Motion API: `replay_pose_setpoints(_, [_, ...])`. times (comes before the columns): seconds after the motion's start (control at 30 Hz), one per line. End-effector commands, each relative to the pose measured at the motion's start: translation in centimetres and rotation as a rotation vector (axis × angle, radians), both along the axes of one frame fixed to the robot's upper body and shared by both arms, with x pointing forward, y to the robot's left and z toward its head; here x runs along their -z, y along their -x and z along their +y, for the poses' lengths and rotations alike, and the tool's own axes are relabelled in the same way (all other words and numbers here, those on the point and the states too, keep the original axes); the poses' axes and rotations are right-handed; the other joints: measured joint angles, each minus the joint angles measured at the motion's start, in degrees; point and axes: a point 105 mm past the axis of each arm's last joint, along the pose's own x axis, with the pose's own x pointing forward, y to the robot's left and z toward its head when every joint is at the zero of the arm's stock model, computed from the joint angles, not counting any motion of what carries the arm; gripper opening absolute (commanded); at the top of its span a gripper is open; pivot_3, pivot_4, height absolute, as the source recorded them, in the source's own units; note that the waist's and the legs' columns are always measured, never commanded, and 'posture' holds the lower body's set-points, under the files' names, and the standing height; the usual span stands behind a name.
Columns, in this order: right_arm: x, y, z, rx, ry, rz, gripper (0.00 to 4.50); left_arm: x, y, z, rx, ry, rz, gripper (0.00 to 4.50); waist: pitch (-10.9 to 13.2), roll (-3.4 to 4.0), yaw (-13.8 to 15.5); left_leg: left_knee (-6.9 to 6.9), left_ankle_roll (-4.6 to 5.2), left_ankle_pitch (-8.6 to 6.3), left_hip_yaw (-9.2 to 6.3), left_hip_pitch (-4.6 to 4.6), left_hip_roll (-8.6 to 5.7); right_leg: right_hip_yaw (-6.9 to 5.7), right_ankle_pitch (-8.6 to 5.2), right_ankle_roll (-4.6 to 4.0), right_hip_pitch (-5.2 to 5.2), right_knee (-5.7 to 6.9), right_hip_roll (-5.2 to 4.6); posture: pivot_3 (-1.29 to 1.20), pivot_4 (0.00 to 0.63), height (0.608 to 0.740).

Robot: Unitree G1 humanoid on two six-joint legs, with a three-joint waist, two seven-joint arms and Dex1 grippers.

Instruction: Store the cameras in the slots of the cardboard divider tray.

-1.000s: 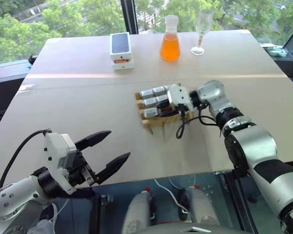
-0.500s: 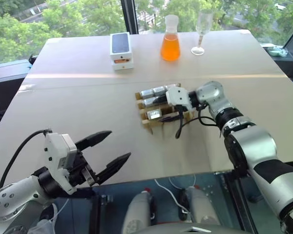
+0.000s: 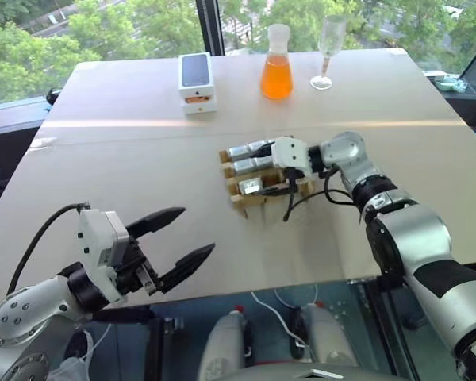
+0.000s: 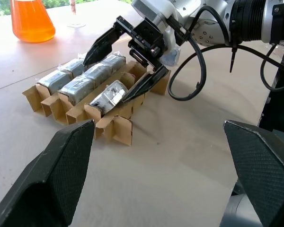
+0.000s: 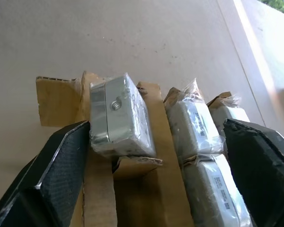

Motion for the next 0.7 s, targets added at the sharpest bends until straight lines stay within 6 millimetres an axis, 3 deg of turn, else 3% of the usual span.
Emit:
replay_pose_setpoints(0.03, [-0.9, -0.1, 0.2, -0.007, -0.001, -0.053, 4.43, -0.1, 0.0, -0.3, 0.018, -0.006, -0.011, 4.50, 0.00, 0.00, -0.02, 0.00, 0.00, 0.00, 0.00, 0.00, 0.00, 0.00, 0.00, 0.00, 0.00, 0.00, 0.00, 0.00, 0.150, 0.740])
replay_pose_setpoints(0.2, [-0.9, -0.2, 0.0, -0.003, -0.005, -0.065, 2.94, 0.1, -0.1, -0.3, 0.023, -0.007, -0.009, 4.50, 0.00, 0.00, -0.02, -0.01, 0.00, 0.00, 0.00, 0.00, 0.00, 0.00, 0.01, 0.01, 0.00, 0.00, 0.00, 0.00, 0.150, 0.740])
replay_pose_setpoints(0.33, [-1.4, 0.1, 0.1, -0.030, -0.020, -0.057, 0.81, 0.1, -0.2, -0.3, 0.027, -0.008, -0.010, 4.50, 0.00, 0.00, -0.02, -0.01, 0.00, 0.00, 0.00, 0.00, 0.00, 0.00, 0.01, 0.02, 0.00, 0.00, 0.00, 0.00, 0.150, 0.740])
replay_pose_setpoints(0.43, [-1.5, 0.4, 0.2, -0.062, -0.025, -0.024, 0.11, 0.1, -0.2, -0.2, 0.027, -0.009, -0.010, 4.50, 0.01, 0.00, -0.02, -0.01, 0.00, 0.00, 0.00, 0.01, 0.00, -0.01, 0.10, 0.16, 0.00, 0.00, 0.01, 0.00, 0.150, 0.740])
replay_pose_setpoints(0.7, [-1.3, 0.4, 0.5, -0.055, 0.025, 0.058, 0.04, 0.2, -0.2, 0.0, -0.002, -0.008, -0.011, 4.50, 0.01, 0.00, -0.03, -0.02, 0.00, 0.00, -0.01, 0.00, 0.00, 0.00, 0.09, 0.16, -0.01, -0.01, 0.00, 0.00, 0.150, 0.740])
